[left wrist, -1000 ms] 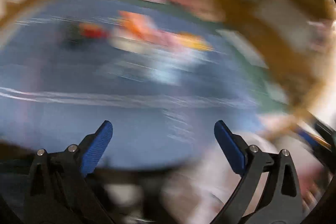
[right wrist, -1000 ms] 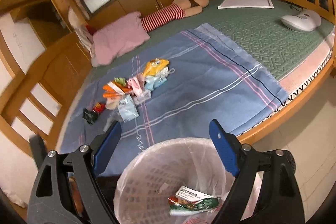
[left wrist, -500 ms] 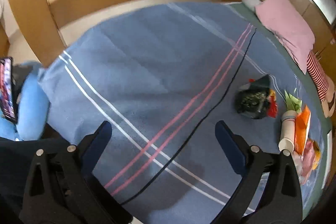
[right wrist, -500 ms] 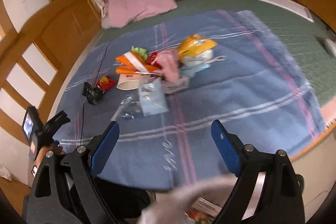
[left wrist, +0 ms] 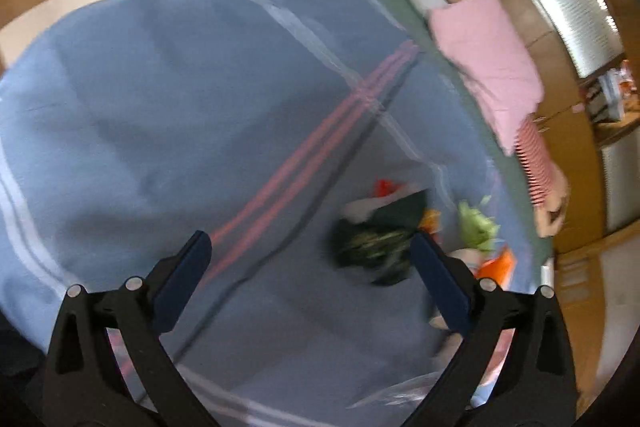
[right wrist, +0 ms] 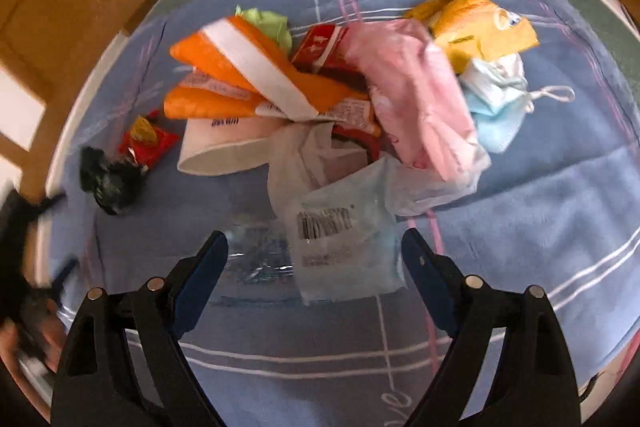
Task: Collect trash
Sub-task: 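Grasp the clear plastic bag with the right gripper while the left grasps the dark green wrapper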
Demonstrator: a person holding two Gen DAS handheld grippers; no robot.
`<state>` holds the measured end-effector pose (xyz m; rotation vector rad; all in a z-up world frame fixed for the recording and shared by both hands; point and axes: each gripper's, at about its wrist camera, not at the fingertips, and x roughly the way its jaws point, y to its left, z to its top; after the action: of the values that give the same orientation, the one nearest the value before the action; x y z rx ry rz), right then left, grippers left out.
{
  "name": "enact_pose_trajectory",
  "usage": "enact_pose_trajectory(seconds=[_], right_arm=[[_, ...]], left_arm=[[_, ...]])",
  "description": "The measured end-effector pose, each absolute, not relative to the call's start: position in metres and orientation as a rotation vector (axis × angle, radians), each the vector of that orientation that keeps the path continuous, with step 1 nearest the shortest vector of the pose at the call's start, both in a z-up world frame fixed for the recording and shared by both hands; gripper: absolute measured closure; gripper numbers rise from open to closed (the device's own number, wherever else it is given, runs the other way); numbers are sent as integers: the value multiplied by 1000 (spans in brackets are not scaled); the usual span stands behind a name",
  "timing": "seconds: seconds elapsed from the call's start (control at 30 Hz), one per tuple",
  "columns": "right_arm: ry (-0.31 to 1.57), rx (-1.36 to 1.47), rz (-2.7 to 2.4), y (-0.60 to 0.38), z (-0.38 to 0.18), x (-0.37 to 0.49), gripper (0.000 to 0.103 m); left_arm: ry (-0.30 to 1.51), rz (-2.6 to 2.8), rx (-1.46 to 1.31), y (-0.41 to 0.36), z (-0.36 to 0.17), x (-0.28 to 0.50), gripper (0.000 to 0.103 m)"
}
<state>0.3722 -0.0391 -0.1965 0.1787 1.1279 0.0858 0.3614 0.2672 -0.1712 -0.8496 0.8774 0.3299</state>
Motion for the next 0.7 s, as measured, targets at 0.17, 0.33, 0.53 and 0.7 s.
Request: enact_pose_trajectory(seconds=[0.17, 0.33, 0.53, 0.7], right_arm=[[1118, 97, 175, -31, -189, 351, 57], [1081, 78, 200, -44, -170, 327, 61], [1041, 114, 187, -60, -153, 309, 61], [991, 131, 187, -68, -142, 292, 61]], left_arm=[[900, 265, -826, 247, -175, 388, 4], [998, 259, -735, 233, -194, 412, 28], [963, 197, -700, 230, -195, 395, 54], [940, 231, -659, 223, -180, 358, 55]])
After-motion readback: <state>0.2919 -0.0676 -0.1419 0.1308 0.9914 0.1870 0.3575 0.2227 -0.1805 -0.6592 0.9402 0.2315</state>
